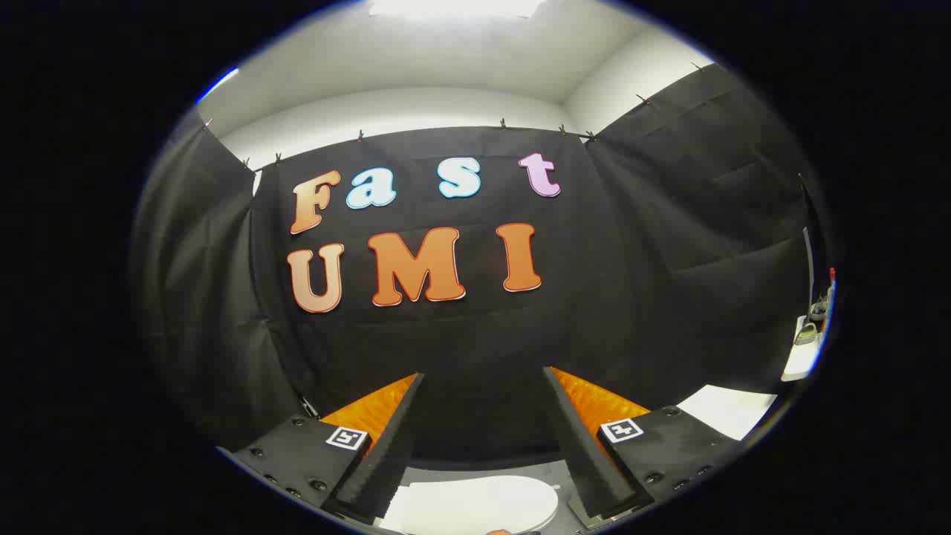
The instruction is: Open the toilet lid.
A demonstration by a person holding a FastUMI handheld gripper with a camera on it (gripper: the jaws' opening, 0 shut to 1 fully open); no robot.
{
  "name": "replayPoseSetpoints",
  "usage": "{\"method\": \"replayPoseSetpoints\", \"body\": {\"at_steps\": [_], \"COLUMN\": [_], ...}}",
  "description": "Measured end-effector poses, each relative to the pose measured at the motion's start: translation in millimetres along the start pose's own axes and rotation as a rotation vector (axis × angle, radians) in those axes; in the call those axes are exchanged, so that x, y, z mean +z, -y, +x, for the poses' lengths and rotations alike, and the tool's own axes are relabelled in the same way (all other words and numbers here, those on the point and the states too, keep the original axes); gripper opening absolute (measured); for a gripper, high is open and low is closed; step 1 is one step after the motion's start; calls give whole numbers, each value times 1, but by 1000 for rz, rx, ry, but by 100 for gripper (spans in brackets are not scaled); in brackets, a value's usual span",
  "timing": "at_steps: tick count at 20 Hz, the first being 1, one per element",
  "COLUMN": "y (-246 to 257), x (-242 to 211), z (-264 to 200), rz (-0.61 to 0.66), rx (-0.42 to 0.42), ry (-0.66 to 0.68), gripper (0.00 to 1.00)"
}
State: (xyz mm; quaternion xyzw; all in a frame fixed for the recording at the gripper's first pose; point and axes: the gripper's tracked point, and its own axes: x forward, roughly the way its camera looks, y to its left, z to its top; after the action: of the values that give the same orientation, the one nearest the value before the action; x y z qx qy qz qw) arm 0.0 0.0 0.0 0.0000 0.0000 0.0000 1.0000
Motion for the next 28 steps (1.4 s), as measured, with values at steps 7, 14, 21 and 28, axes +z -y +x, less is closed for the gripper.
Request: {"method": "replayPoseSetpoints", "body": {"at_steps": [7, 14, 21, 28], "y": [11, 16, 17, 25], "x": [-3, -1, -7, -45], "z": [0, -1, -1, 3], "rz": [-8, -16, -16, -15], "rx": [-17, -35, -38, -43], "ry": [-6, 9, 17, -10], "gripper": [98, 98, 98, 98]}}
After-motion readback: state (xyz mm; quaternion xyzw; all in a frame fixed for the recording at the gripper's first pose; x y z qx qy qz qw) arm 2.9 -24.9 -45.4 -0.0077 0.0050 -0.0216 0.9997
